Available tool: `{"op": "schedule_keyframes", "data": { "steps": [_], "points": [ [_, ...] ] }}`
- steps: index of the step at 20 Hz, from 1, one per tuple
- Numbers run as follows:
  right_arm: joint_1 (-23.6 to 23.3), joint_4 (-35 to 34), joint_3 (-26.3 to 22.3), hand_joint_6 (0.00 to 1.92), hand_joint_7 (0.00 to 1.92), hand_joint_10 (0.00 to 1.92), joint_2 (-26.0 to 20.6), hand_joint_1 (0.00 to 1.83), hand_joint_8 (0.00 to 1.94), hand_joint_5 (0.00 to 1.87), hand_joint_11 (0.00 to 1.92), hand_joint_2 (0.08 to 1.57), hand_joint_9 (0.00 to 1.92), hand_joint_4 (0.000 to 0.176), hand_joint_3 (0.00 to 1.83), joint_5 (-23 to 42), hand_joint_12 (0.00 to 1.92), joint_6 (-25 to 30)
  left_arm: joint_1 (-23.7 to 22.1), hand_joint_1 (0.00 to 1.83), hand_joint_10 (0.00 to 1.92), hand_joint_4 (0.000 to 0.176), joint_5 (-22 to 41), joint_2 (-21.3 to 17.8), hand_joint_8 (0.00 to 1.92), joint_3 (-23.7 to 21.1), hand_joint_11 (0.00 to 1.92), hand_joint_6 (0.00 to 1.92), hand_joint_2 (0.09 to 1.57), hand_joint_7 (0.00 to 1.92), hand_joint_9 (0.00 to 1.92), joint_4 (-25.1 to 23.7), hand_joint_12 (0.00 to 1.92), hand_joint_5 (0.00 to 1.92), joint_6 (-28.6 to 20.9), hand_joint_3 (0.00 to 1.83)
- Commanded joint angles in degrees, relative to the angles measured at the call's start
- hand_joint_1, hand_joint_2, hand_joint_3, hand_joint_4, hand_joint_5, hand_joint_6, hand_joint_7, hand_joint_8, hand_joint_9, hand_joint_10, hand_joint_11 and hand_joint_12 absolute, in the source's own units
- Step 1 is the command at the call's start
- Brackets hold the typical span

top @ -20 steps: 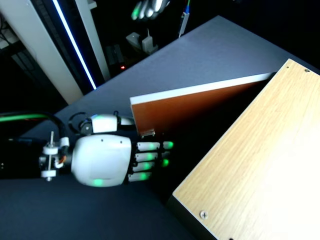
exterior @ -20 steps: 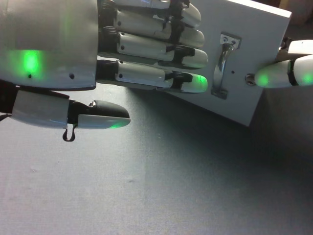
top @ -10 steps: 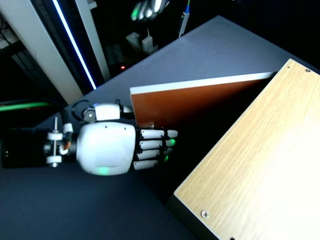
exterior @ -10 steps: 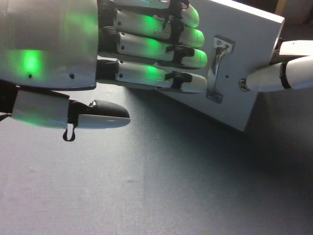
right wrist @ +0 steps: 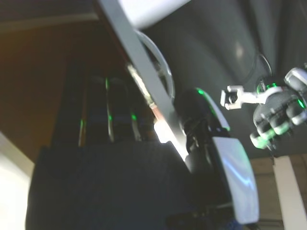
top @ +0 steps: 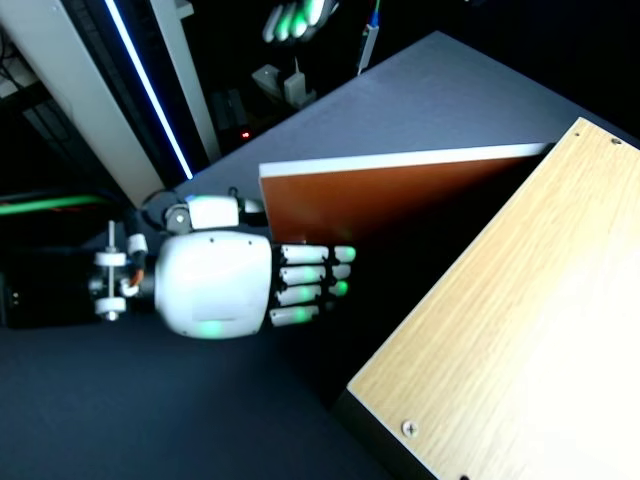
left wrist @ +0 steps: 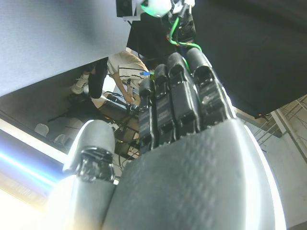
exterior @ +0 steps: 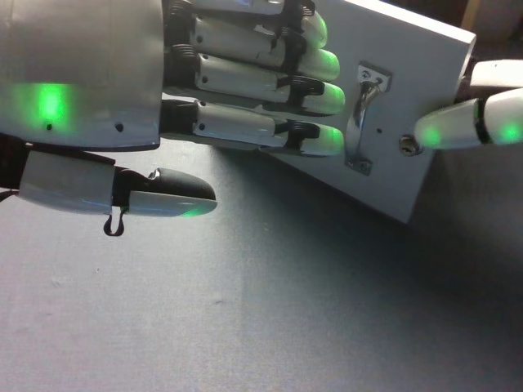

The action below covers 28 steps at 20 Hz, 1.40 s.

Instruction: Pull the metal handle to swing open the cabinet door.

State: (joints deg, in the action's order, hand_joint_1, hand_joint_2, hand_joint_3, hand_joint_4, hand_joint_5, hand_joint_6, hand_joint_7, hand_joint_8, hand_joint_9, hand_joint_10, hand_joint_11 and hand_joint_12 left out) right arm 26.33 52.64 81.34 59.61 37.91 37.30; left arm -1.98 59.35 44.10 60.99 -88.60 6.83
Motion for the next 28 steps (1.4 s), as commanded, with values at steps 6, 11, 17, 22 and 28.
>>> {"op": "schedule_keyframes", "data": {
  "steps": [6, 11, 17, 22, 28],
  "points": [
    [-0.6, -5.4, 0.16, 0.0, 0.18, 0.0, -1.24, 0.0, 0.0, 0.2, 0.0, 1.5, 0.16, 0.0, 0.01, 10.05, 0.58, 1.32, -0.65, 0.0, 0.0, 0.0, 1.19, -0.36, 0.0, 0.06, 0.01, 0.0, 1.46, 0.35, 0.33, 5.55, 0.81, 0.4, 0.36, 0.0],
    [-0.31, -5.06, 0.42, 0.0, 0.19, 0.0, -1.98, 0.0, 0.0, 0.18, 0.0, 1.48, 0.17, 0.0, 0.0, 10.64, 0.53, 1.32, -0.65, 0.0, 0.0, 0.0, 1.19, -0.36, 0.0, 0.06, 0.0, 0.0, 1.41, 0.36, 0.32, 5.55, 0.69, 0.38, 0.36, 0.0],
    [0.86, -4.28, -0.01, 0.0, 0.2, 0.0, -4.0, 0.0, 0.0, 0.19, 0.0, 1.51, 0.19, 0.0, 0.01, 10.88, 0.57, 1.32, -0.65, 0.0, 0.0, 0.0, 1.19, -0.36, 0.0, 0.06, 0.0, 0.0, 1.57, 0.36, 0.31, 5.55, 0.67, 0.36, 0.36, 0.04],
    [1.86, -4.07, -0.29, 0.0, 0.21, 0.0, -4.66, 0.0, 0.0, 0.2, 0.0, 1.54, 0.2, 0.0, 0.01, 13.4, 0.61, 1.32, -0.65, 0.0, 0.0, 0.0, 1.19, -0.36, 0.0, 0.06, 0.0, 0.0, 1.57, 0.36, 0.31, 5.55, 0.68, 0.36, 0.36, 0.04],
    [2.22, -4.04, -0.61, 0.0, 0.22, 0.0, -4.42, 0.0, 0.0, 0.21, 0.0, 1.54, 0.21, 0.0, 0.01, 16.85, 0.62, 1.32, -0.65, 0.0, 0.01, 0.0, 1.19, -0.36, 0.01, 0.06, 0.01, 0.0, 1.57, 0.37, 0.33, 5.55, 0.69, 0.37, 0.36, 0.03]
  ]
}}
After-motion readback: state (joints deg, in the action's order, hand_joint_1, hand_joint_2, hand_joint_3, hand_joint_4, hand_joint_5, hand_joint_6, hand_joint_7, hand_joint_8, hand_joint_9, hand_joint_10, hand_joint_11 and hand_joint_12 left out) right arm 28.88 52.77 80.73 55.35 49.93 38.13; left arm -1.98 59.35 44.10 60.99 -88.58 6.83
